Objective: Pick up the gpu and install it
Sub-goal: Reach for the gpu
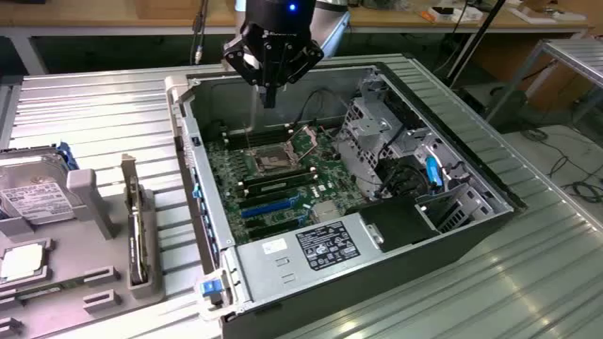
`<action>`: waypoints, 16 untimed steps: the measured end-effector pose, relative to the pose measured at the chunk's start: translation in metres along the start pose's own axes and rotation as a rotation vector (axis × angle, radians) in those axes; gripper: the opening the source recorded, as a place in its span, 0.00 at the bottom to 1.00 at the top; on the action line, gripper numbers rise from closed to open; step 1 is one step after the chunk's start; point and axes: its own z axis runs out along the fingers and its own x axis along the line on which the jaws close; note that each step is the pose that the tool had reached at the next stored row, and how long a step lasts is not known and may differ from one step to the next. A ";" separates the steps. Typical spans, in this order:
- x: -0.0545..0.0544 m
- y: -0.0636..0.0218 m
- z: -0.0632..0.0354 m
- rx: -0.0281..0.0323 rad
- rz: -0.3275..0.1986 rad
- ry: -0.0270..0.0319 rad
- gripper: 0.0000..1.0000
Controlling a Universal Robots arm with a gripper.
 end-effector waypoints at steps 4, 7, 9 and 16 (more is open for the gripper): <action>0.000 0.0000 0.0000 0.0001 0.000 0.0000 0.11; 0.000 0.0000 0.0000 0.0000 0.000 0.0000 0.11; 0.000 0.0000 0.0000 0.0000 0.000 0.0000 0.11; 0.002 -0.0002 -0.0001 0.0000 0.000 0.0000 0.11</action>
